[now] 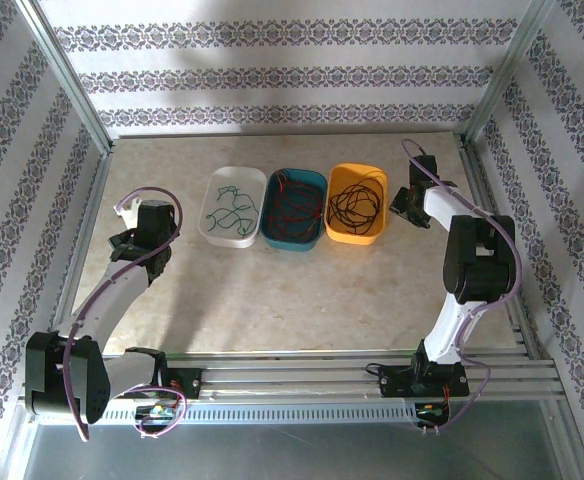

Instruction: Untangle the cables

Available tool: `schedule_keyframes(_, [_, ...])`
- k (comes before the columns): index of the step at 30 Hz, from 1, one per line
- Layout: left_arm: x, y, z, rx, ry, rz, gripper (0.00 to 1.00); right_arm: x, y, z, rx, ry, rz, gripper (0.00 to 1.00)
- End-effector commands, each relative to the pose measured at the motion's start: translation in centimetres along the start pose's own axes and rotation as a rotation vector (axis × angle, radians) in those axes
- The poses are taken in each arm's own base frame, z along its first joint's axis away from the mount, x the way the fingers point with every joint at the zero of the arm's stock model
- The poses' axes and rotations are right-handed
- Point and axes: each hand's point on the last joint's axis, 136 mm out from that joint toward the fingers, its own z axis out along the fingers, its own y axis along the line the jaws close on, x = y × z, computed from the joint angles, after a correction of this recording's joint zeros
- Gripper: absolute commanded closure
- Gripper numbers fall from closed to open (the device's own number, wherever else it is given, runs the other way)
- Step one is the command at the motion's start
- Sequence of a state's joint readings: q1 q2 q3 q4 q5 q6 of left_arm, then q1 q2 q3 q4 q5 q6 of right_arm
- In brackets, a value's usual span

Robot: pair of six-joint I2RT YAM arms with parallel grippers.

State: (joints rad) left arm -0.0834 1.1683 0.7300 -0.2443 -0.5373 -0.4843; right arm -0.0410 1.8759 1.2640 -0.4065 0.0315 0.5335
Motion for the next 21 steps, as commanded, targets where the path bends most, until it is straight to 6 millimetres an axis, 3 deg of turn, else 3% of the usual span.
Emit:
schedule_keyframes(1, [-0.2,-0.2,0.3,0.009,-0.001,-0.028,0.01,-1.4,0.2,-0.6,0.040,-0.053,-0.058,0.53])
schedule_keyframes(5, [-0.5,0.7,0.3,-0.039,-0.030,-0.025,0.01,-1.8,-0.4,-3.6,0.059,-0.149,-0.063,0.53])
schedule_keyframes(8, [-0.9,2.1,0.3,-0.115,-0.079,0.003,0.01,-1.3,-0.8,-7.2,0.043,-0.266,-0.096,0.52])
schedule_keyframes(11, [-0.9,3.6,0.4,-0.208,-0.110,0.055,0.01,-0.7,-0.5,-12.1,0.002,-0.455,-0.167,0.50])
schedule_keyframes(14, [-0.3,3.9,1.2,-0.236,-0.143,0.133,0.01,0.5,-0.1,-16.0,-0.037,-0.649,-0.262,0.32])
schedule_keyframes(15, [0.0,3.9,1.5,-0.237,-0.156,0.142,0.01,0.8,-0.4,-16.9,-0.032,-0.710,-0.276,0.07])
schedule_keyframes(17, [0.6,3.8,2.0,-0.232,-0.159,0.160,0.01,1.5,-1.6,-17.3,-0.013,-0.775,-0.261,0.02])
schedule_keyframes(21, [2.4,3.1,3.4,-0.200,-0.145,0.183,0.01,3.4,-3.9,-14.6,0.042,-0.784,-0.245,0.02])
